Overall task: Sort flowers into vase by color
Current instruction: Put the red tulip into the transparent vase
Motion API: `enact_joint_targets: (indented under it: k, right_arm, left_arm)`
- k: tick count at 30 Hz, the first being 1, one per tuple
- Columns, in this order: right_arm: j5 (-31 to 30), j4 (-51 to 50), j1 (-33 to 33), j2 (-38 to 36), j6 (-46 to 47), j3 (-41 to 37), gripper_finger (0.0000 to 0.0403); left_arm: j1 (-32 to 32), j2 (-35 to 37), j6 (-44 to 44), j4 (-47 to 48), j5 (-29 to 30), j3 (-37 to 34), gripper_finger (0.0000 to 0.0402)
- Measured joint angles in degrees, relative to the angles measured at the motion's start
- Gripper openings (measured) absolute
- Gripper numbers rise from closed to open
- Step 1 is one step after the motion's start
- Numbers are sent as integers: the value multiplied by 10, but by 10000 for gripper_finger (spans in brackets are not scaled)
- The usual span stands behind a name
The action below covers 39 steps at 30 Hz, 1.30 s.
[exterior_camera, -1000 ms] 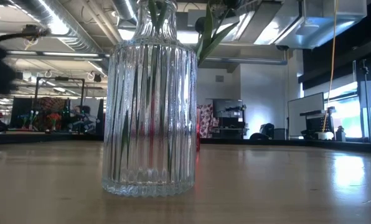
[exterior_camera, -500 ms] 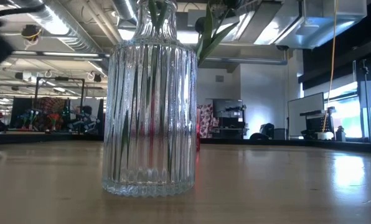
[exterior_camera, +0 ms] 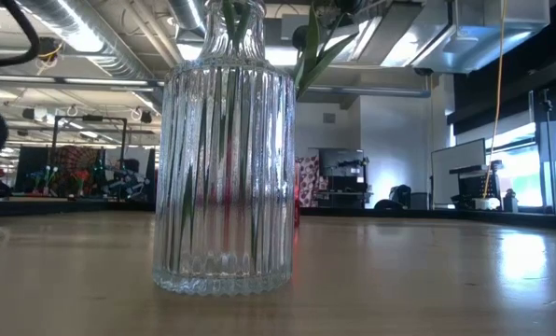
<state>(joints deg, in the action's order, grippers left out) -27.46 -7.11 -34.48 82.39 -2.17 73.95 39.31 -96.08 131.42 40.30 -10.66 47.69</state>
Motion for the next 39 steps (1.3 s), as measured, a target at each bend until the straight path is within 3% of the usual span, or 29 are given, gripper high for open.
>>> enact_joint_targets:
  k: [9, 11, 17, 20, 24, 27, 33, 39]
  right_arm:
    - [-29, -9, 0, -37, -10, 0, 232]
    - [-47, -26, 0, -52, -11, 0, 232]
    - [-66, -50, 0, -99, 16, 0, 232]
    - [-58, -51, 0, -111, 32, 0, 232]
    - [-57, -50, 0, -119, 34, 0, 232]
    - [-55, -52, 0, -119, 34, 0, 232]
    - [-49, -58, 0, -118, 33, 0, 232]
    - [-49, -65, 0, -118, 33, 0, 232]
  left_arm:
    - [-22, -2, 5, 7, 49, 9, 36]
    - [-22, 2, 6, 35, 81, 21, 11]
    - [-19, 78, -21, 210, 254, 108, 6]
    - [-14, 127, -125, 281, 344, 155, 4]
    - [17, 195, -385, 236, 439, 204, 4]
    - [37, 238, -580, 125, 440, 225, 4]
    - [61, 262, -870, -112, 480, 231, 3]
    - [77, 234, -1064, -251, 470, 231, 3]
